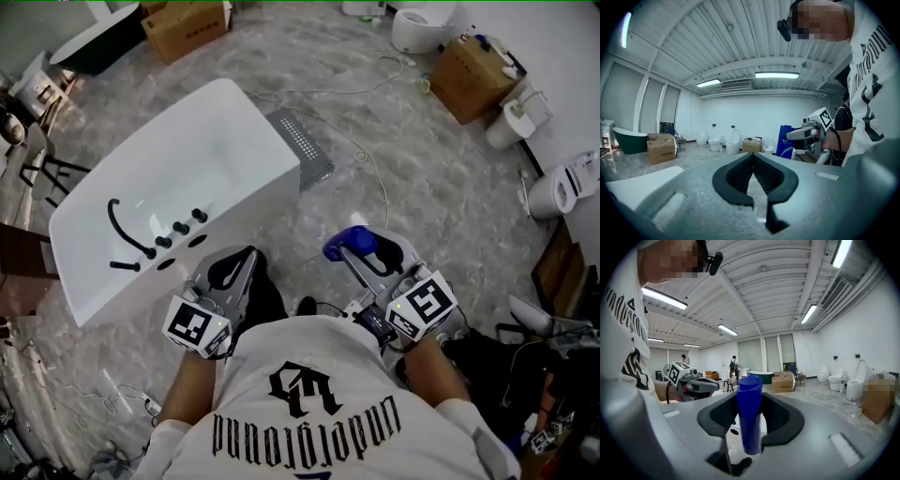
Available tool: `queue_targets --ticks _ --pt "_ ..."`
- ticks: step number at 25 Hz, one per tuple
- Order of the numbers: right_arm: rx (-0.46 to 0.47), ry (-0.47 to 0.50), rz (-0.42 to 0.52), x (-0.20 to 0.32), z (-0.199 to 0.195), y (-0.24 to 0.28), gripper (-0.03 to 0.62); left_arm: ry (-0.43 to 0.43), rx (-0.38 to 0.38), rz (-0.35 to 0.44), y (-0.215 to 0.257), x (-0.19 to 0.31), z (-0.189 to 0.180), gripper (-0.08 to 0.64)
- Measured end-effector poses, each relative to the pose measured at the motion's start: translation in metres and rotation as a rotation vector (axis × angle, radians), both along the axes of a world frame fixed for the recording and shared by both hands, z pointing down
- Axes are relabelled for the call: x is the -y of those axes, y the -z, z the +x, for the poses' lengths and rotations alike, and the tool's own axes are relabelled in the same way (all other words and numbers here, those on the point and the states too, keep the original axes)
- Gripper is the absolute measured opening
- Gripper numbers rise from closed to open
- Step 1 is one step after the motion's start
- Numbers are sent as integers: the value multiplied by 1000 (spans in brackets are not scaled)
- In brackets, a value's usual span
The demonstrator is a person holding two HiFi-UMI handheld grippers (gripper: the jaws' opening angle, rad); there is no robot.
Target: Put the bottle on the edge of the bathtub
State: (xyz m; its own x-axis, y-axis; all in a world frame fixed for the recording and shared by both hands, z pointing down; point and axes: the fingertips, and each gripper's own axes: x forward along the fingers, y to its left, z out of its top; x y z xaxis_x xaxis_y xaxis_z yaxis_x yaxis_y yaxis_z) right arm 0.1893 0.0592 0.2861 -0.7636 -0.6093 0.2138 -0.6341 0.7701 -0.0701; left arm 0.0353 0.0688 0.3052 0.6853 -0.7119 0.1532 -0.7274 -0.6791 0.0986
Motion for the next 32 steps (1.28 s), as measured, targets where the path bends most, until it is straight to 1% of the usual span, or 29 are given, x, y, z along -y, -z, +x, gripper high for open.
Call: queue_targets --ticks 6,13,20,24,32 --pt "7 -62 -22 35 2 -1 153 -51 4 -16 1 40 -1 8" --pt "5 -88 -39 83 -1 -11 153 -77 11 -35 -7 92 -6 8" --pt "-5 -98 -64 145 -15 -30 153 -84 25 -65 -25 153 -23 8" --pt "-11 -97 -80 178 -34 -41 153 -87 29 -80 -36 185 -41 8" --pt "-30 -101 -102 232 -93 -56 153 -120 15 -110 -53 239 -91 8"
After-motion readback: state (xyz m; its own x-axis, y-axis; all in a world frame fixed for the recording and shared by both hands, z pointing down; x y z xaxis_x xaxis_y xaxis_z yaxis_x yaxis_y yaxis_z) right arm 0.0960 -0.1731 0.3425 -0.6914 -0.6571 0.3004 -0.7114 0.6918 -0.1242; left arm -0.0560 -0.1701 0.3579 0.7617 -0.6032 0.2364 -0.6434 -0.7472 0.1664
